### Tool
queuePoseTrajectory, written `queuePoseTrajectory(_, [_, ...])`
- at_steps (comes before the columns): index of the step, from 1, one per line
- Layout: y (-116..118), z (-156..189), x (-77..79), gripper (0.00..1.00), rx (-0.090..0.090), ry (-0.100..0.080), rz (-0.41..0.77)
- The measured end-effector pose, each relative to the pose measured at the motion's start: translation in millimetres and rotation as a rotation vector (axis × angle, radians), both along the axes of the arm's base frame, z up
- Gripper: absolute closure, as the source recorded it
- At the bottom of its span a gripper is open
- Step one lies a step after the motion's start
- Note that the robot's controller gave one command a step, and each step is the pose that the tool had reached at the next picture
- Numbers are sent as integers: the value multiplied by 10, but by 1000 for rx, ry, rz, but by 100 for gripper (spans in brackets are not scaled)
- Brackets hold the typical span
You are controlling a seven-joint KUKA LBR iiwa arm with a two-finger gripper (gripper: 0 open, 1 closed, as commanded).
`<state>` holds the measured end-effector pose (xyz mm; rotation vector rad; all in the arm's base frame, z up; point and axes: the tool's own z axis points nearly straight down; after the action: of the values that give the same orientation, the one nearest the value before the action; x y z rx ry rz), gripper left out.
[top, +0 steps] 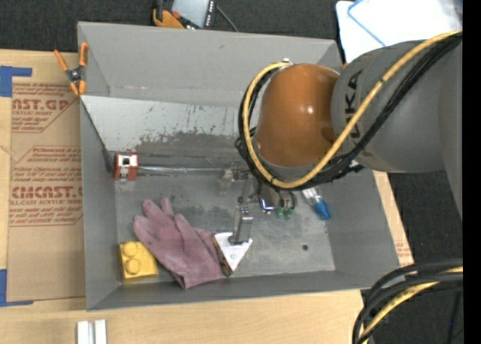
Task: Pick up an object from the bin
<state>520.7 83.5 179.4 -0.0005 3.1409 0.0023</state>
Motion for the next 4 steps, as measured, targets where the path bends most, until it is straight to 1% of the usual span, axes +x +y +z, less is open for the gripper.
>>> queuePoseTrajectory(1, [676,-1124,-221,0,0,2,162])
queuePoseTrajectory(2, [793,-402,-382,0,1,-12,155])
queuePoseTrajectory(3, [673,-803,555,0,-2,3,171])
queuePoseTrajectory(4, [1142,-1094,293,0,-4,-8,-95])
